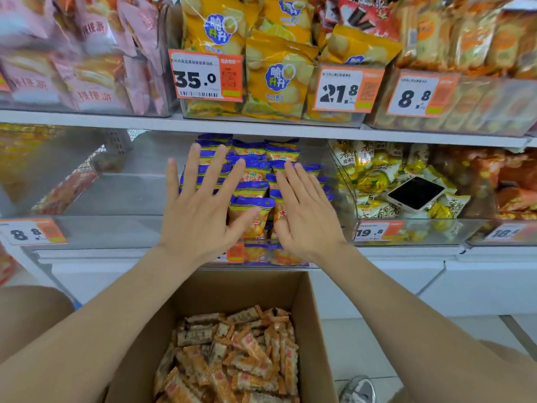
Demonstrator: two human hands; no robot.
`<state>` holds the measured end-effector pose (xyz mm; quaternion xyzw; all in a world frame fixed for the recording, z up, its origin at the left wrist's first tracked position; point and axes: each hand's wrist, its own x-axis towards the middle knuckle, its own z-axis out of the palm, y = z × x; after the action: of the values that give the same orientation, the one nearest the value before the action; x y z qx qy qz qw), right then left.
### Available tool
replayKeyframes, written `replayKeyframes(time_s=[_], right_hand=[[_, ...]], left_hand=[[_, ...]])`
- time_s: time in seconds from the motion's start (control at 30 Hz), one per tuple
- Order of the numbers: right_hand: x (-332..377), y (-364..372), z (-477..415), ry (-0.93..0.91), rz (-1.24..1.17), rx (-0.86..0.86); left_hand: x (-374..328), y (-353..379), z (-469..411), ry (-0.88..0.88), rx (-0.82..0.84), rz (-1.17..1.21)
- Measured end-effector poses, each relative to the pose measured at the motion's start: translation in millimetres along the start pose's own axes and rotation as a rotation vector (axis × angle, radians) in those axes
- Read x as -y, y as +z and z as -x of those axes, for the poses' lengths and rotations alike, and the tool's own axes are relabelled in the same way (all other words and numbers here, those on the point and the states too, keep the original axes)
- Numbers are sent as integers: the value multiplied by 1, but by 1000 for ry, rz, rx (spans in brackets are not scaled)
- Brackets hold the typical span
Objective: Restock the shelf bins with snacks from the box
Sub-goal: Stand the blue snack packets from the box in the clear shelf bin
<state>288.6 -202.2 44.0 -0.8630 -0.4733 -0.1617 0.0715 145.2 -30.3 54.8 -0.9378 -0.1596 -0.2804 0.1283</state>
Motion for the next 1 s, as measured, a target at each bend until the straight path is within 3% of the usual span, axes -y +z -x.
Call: replayKeyframes(time_s=[0.13, 0.33, 0.47, 0.6, 0.7, 0.83, 1.0], right_hand=[[8, 14, -11, -84, 58, 109], [-12, 21, -22, 36, -85, 129], [-12, 14, -27, -3, -241, 229], [-19, -6, -21, 9, -254, 31], [-17, -10, -19, 146, -309, -111], [-13, -4, -29, 435, -629, 39], [10, 4, -47, 438, -766, 98]], left_hand=[[8, 24, -10, -4, 174, 25], [8, 37, -16, -7, 174, -1], [5, 40, -20, -12, 215, -23], [10, 29, -19, -9, 157, -7], [-4, 13, -12, -28, 34, -34], [-19, 16, -5, -57, 44, -22], [-15, 31, -7, -63, 100, -14]])
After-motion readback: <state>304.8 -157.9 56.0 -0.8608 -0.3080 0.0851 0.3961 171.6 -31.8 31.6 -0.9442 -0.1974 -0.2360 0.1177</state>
